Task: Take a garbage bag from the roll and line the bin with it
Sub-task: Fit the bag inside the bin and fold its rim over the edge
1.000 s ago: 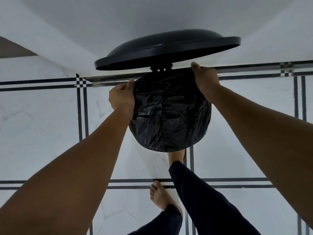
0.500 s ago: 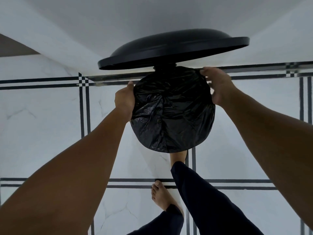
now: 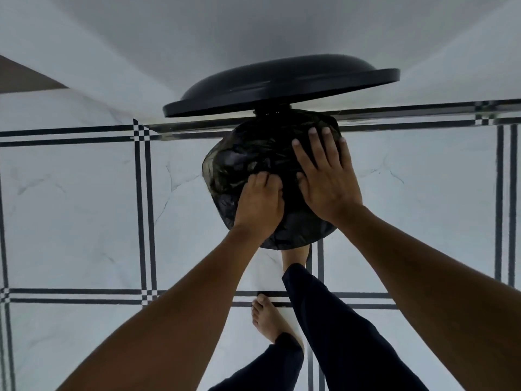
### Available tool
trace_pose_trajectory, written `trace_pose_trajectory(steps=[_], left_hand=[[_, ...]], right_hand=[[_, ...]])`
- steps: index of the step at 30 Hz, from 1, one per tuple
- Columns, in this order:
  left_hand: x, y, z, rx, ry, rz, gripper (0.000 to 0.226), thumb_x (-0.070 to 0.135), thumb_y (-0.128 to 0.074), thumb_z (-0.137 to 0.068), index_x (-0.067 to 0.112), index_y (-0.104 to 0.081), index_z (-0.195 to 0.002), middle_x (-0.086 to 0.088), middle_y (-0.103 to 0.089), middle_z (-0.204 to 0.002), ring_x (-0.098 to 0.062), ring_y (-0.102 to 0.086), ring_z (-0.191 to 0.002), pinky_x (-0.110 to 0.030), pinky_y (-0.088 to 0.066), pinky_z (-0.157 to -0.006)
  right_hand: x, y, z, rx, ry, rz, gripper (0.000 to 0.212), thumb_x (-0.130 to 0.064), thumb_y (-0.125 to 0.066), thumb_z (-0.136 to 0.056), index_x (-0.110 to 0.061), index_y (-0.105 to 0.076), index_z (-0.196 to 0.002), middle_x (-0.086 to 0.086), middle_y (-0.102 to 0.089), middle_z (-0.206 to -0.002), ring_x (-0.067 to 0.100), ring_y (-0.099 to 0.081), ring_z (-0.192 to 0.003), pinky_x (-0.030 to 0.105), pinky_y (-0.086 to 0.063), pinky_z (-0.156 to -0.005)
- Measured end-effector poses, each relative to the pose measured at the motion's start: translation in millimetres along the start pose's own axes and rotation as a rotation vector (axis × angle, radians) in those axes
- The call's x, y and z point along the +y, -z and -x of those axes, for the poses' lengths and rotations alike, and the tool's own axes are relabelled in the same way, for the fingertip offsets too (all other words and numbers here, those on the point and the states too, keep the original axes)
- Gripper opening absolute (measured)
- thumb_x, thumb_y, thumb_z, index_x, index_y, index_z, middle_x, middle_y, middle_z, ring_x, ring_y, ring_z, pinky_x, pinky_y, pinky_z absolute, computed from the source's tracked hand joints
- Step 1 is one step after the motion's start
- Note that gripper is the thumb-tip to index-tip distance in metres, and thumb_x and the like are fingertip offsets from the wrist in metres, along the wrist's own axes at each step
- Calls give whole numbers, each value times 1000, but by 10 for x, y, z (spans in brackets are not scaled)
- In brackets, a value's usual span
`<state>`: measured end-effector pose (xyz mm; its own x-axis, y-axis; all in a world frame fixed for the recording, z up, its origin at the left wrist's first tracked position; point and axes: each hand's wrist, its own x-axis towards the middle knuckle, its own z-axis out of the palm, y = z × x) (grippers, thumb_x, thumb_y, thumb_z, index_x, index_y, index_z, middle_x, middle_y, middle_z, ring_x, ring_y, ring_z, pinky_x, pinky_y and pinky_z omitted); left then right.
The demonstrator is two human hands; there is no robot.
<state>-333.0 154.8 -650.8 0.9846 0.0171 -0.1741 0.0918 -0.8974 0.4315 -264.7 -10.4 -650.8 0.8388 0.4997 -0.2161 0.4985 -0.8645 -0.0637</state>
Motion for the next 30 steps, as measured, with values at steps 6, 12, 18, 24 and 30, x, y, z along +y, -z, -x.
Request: trace_pose_trajectory(steps=[6,12,18,24,30], left_hand=[[-37,-172,-292,-446,287,-288,95,70,-69,-76,22,-37,-151,-15,-45,-153,-38,-37,-142,-52,-24,-118],[-102,-279,-463,-605,301,-420,113,79,-60,-79,11,-16,-159,-22,-25,-160,-41,-20,-148,-48,-10,-123],[-80,-468,-272,-83,147,-179,29,19,-65,-81,9,-70,-107,-19,-61,-109,-42,-55,-102,-49,-43,-88],[-91,-786,-493,-161,-27,59,32,4,-47,-87,-2,-72,-105,-27,-70,-106,-43,-68,-97,-45,-57,-86],[-247,-1252,-560,-286,261,-42,51,22,-42,-106,14,-36,-156,-28,-58,-140,-44,-59,-125,-49,-47,-103]], right_hand=[[111,-142,-59,-41,-21,143,91,-73,-28,-96,-11,-19,-162,18,-6,-170,38,1,-157,59,-6,-124],[117,-227,-32,-40,7,284,110,-74,-52,-84,-16,-3,-164,19,10,-169,40,10,-156,62,-6,-123],[105,-191,-41,-24,-2,241,84,-61,-41,-97,-19,-12,-163,19,4,-170,40,6,-156,63,-6,-123],[106,-192,-38,-71,4,249,72,-43,-46,-99,-29,-16,-163,18,13,-169,42,13,-155,64,-2,-122],[108,-201,-29,-118,6,346,81,-51,-54,-94,-30,-15,-163,18,19,-168,44,18,-153,69,-5,-119]])
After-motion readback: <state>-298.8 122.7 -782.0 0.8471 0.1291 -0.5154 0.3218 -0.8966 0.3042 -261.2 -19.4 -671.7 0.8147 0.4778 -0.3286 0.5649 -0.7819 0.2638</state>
